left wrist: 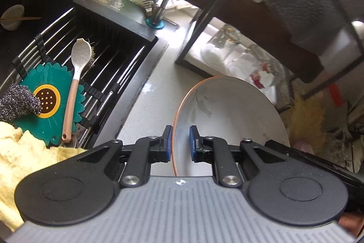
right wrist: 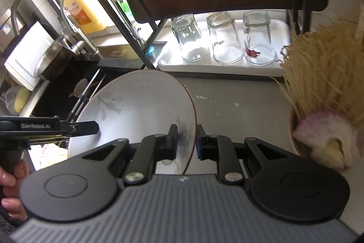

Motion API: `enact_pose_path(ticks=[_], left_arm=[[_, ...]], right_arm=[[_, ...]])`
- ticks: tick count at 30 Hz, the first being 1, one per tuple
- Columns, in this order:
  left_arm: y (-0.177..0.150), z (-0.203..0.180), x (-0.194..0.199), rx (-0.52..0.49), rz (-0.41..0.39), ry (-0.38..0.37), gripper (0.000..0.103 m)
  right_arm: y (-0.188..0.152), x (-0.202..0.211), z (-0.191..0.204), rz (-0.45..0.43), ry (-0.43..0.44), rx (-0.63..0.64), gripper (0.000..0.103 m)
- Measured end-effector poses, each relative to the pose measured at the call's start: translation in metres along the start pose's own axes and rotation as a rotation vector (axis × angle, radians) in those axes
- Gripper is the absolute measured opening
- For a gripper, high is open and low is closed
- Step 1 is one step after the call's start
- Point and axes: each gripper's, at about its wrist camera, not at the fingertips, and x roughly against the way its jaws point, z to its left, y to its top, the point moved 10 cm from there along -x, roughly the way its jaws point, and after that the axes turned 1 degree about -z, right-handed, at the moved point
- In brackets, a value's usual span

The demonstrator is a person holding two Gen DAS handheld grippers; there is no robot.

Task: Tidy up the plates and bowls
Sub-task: 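Lift the second white bowl and carry it onto the stacked bowl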

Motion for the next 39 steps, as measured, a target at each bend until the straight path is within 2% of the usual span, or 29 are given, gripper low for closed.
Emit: enact_pose_path(ticks=[7,16,23,30,37,39], left_arm=[[-0.02,-0.011,0.03,-0.019,0.002,-0.054,0.018],[-0.041,-0.029,0.052,-0.07,0.019,-0.143,0.018],[-0.052,-0.049,0.066,-0.137,0.051,-0.279,0.018],[-0.069,-0.07,0.07,-0.209,0.09,-0.354,0.018],[-0.097,-0.082,0.053,-0.256,0.16,-0.36,0.018],[-0.106,-0.088,0.043,-0.26,0.187,-0.377,0.018]], right_arm=[[-0.012,0.033,0.005,-0.027,-0.015,-0.06,0.019],[-0.031,0.08,0.01,-0.091,-0.085,-0.09,0.019],[-0.049,0.121,0.004,-0.158,-0.147,-0.166,0.018],[-0.075,0.154,0.0,-0.212,-0.239,-0.235,0.018],[-0.107,0.165,-0.016,-0.212,-0.305,-0.299,0.018],[-0.115,0.165,-0.024,-0.208,-0.355,-0.3,0.018]])
